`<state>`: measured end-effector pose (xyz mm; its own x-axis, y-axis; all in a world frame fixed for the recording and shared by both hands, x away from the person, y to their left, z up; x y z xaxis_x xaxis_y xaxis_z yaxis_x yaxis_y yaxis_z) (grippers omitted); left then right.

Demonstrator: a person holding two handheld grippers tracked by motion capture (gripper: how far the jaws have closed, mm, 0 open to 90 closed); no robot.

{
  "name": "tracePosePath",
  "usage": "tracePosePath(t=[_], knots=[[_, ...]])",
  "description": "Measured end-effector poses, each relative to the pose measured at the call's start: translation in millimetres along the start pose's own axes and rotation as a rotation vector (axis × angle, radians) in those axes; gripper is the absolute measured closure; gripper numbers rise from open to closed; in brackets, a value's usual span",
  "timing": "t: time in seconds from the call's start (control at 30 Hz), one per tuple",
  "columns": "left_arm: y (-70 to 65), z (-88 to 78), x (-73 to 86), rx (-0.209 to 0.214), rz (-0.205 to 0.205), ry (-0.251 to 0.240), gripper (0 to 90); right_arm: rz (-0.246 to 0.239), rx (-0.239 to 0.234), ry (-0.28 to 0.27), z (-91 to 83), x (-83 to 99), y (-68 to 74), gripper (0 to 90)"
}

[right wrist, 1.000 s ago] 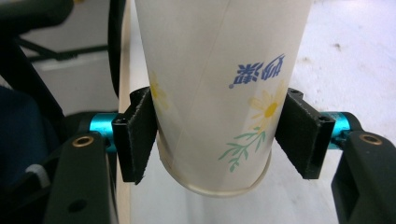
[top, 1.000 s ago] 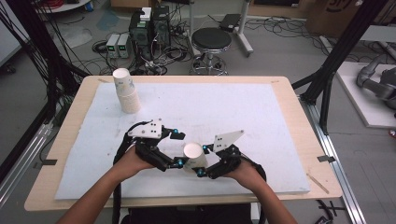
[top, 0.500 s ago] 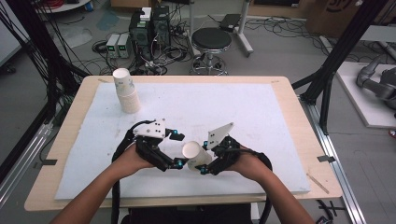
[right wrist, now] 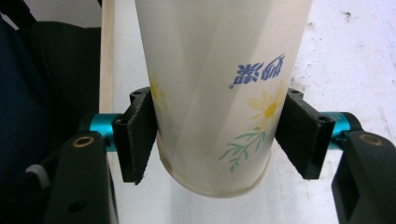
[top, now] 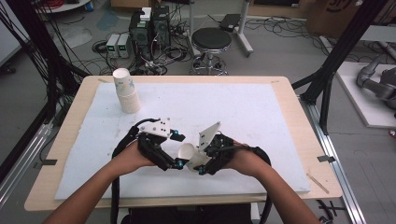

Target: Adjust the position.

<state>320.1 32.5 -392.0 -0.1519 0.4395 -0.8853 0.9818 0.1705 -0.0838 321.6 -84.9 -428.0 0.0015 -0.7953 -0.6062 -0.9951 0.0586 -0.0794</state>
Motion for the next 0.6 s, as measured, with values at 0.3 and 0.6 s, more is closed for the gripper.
tracePosePath(t=[0.3, 0.6], knots=[[0.8, 5.8, 1.2, 0.015, -0.001, 0.077, 17.5, -0.024, -0.007, 0.026, 2.7, -1.8, 0.4, 34.1], [-1.3, 14.9, 1.6, 0.053, -0.003, 0.140, 22.2, -0.031, -0.011, 0.051, 5.7, -0.7, 2.9, 34.0]])
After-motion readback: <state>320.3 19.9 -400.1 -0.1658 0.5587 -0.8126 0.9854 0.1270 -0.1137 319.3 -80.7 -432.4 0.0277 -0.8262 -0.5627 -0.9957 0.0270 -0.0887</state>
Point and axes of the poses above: each handheld gripper's, and its own axes: z roughly forward along the jaws, x roughly out of its underside, y roughly to its left, the point moved 8 cm from there along z, roughly forward along the jaws, and after that the axes turned 5 degrees about -y, right-handed, at the moved point
